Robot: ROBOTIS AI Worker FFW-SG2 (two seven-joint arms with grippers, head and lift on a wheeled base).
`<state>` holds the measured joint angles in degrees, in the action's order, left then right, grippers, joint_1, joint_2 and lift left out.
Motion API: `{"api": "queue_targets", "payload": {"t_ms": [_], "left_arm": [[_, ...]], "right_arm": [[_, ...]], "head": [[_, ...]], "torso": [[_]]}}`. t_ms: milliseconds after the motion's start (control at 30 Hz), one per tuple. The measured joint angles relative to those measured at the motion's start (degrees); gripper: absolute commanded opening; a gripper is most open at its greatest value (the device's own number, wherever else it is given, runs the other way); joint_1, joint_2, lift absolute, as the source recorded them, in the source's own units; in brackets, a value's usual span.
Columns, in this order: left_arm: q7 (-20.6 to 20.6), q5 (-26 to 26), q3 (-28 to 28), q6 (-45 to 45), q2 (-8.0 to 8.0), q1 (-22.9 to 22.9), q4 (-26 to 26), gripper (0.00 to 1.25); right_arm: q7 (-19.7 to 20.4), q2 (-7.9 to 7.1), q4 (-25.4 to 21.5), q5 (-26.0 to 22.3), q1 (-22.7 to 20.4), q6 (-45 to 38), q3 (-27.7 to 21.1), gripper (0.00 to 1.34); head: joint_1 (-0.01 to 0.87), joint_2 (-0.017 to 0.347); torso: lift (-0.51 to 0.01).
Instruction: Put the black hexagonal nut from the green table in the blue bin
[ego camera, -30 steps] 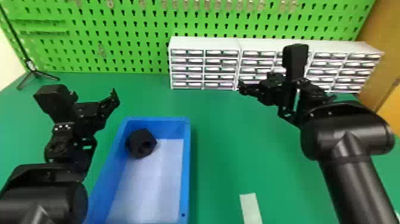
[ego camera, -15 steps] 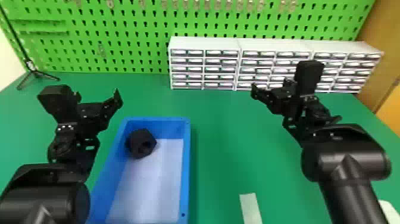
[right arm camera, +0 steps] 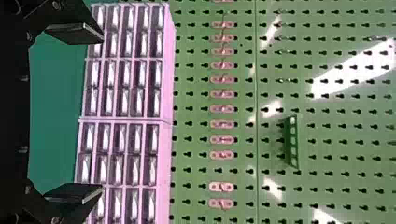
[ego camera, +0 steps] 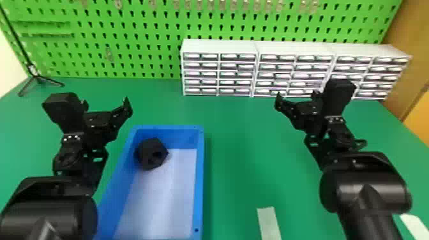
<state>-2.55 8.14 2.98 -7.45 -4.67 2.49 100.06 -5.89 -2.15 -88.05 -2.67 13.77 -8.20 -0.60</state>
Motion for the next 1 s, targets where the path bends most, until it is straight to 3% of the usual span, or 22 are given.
{"api": "queue_targets", "payload": {"t_ms": [1000], "left_arm": [[0.0, 0.3, -1.2, -0.4, -0.02, -0.7, -1.2, 1.09]], "right_arm": [[3.1, -0.10, 0.5, 0.8, -3.3, 2.7, 0.2, 1.16]], "head": [[0.686, 0.028]], "torso": [[-0.096]]}}
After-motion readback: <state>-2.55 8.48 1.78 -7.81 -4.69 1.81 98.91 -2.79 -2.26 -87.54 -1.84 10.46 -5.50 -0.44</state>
